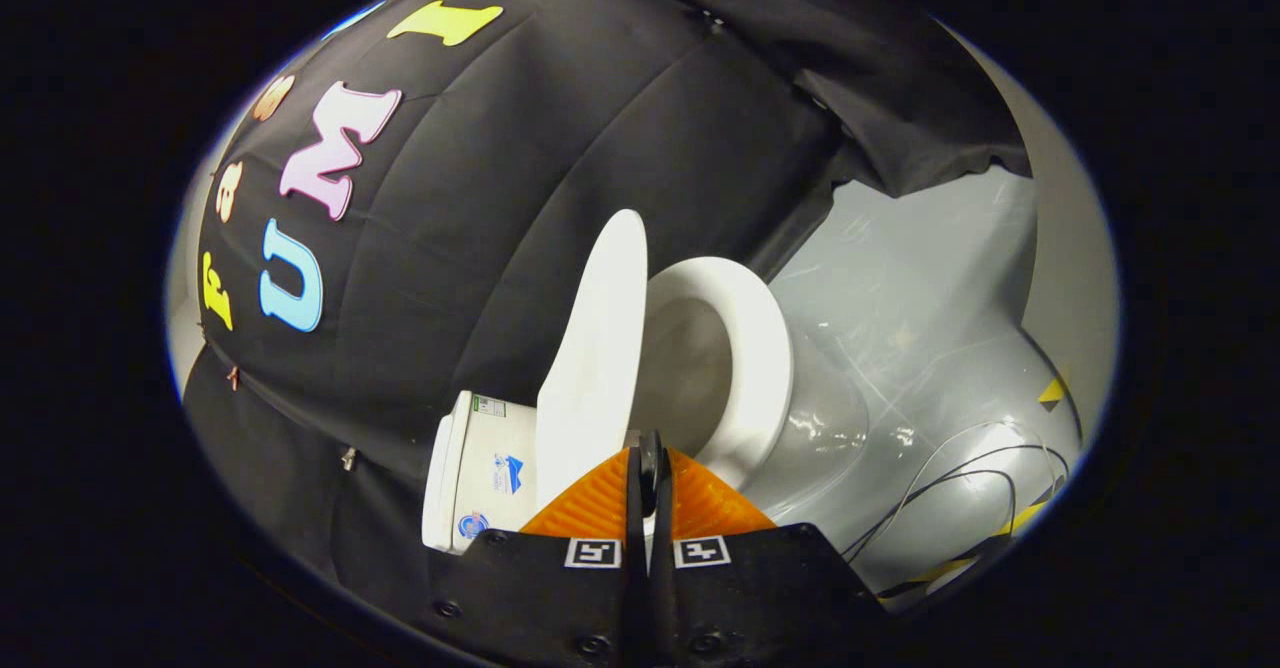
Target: Open the toilet lid.
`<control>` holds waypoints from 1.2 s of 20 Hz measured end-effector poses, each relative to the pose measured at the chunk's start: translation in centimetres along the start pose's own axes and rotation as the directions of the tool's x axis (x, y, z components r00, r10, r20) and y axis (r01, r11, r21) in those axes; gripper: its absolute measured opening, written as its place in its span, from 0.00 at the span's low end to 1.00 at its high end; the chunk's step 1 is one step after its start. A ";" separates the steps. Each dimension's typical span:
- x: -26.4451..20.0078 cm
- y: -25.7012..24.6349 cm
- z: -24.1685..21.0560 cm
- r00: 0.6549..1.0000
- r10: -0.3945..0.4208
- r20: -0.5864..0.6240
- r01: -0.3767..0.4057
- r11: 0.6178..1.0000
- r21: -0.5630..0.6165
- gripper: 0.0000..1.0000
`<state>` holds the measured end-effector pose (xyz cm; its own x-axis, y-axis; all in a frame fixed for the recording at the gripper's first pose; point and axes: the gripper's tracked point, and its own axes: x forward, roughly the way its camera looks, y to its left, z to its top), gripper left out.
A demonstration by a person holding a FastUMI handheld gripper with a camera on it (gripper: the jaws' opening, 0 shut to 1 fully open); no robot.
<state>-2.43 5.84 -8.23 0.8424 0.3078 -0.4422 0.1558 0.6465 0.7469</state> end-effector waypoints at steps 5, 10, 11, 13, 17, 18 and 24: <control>-1.8 5.4 1.2 0.999 0.005 0.043 0.001 0.993 -0.120 0.05; -2.6 9.7 1.5 0.993 -0.017 0.115 0.041 0.977 -0.209 0.05; -2.6 10.3 1.4 0.992 -0.024 0.120 0.051 0.972 -0.228 0.05; -2.7 11.3 1.4 0.990 -0.034 0.134 0.065 0.971 -0.230 0.05; -2.9 12.8 1.3 0.983 -0.060 0.173 0.109 0.951 -0.290 0.05; -3.0 13.3 1.2 0.982 -0.061 0.180 0.114 0.947 -0.300 0.05; -3.4 16.9 0.4 0.976 -0.067 0.209 0.141 0.920 -0.365 0.05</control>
<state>-2.46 15.48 6.09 0.9193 0.1111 -0.3774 0.0740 0.8933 0.4432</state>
